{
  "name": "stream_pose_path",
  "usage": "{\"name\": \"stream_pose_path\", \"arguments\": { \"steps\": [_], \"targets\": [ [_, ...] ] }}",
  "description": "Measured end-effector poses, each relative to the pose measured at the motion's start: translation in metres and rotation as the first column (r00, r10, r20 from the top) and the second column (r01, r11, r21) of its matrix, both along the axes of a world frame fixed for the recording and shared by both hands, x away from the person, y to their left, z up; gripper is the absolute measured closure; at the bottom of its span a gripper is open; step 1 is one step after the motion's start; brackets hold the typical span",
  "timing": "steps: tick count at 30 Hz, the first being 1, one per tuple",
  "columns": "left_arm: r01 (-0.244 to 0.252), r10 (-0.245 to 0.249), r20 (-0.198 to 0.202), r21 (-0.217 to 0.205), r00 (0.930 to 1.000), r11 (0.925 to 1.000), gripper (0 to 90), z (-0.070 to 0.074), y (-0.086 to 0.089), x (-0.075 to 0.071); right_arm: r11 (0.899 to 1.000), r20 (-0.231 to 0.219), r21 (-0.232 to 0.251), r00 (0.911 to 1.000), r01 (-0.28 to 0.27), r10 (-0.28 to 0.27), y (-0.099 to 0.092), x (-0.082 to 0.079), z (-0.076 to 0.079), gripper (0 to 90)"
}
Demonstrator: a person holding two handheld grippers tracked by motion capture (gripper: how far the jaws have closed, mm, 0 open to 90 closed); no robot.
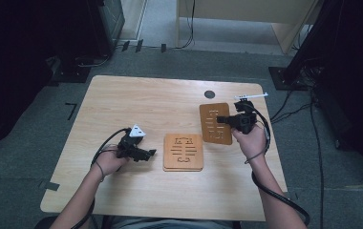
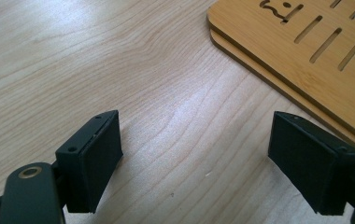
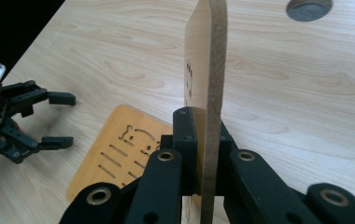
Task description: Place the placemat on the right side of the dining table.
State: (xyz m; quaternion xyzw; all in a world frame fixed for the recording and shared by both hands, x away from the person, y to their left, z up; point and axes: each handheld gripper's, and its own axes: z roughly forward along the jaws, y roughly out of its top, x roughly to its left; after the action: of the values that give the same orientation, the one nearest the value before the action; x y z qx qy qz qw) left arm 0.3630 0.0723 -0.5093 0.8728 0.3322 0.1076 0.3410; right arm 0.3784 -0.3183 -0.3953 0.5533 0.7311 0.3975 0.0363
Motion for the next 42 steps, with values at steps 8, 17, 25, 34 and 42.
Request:
{"name": "stream_pose_path", "arguments": {
  "steps": [8, 17, 25, 34, 42],
  "targets": [
    [0.009, -0.01, 0.015, 0.009, 0.9998, 0.9999, 16.3, -0.001, 0.0, 0.0, 0.999, 0.009, -0.022, 0.9992, 0.038, -0.038, -0.012, -0.001, 0.003, 87.5],
    [0.012, -0.012, 0.025, 0.019, 0.9996, 0.9997, 16.3, -0.001, 0.0, 0.0, 0.996, 0.006, -0.041, 0.9973, 0.073, -0.073, -0.023, 0.0, 0.002, 87.5],
    [0.014, -0.014, 0.029, 0.023, 0.9995, 0.9996, 15.6, -0.002, 0.0, 0.001, 0.993, 0.002, -0.053, 0.9946, 0.104, -0.104, -0.035, 0.0, 0.003, 87.6],
    [0.01, -0.01, 0.022, 0.023, 0.9997, 0.9997, 15.2, -0.001, -0.001, 0.002, 0.987, -0.005, -0.086, 0.9908, 0.134, -0.135, -0.046, -0.001, 0.003, 87.5],
    [0.011, -0.012, 0.022, 0.023, 0.9997, 0.9997, 15.1, -0.001, -0.001, 0.003, 0.98, -0.034, -0.117, 0.9854, 0.162, -0.167, -0.058, -0.002, 0.002, 87.6]
  ]
}}
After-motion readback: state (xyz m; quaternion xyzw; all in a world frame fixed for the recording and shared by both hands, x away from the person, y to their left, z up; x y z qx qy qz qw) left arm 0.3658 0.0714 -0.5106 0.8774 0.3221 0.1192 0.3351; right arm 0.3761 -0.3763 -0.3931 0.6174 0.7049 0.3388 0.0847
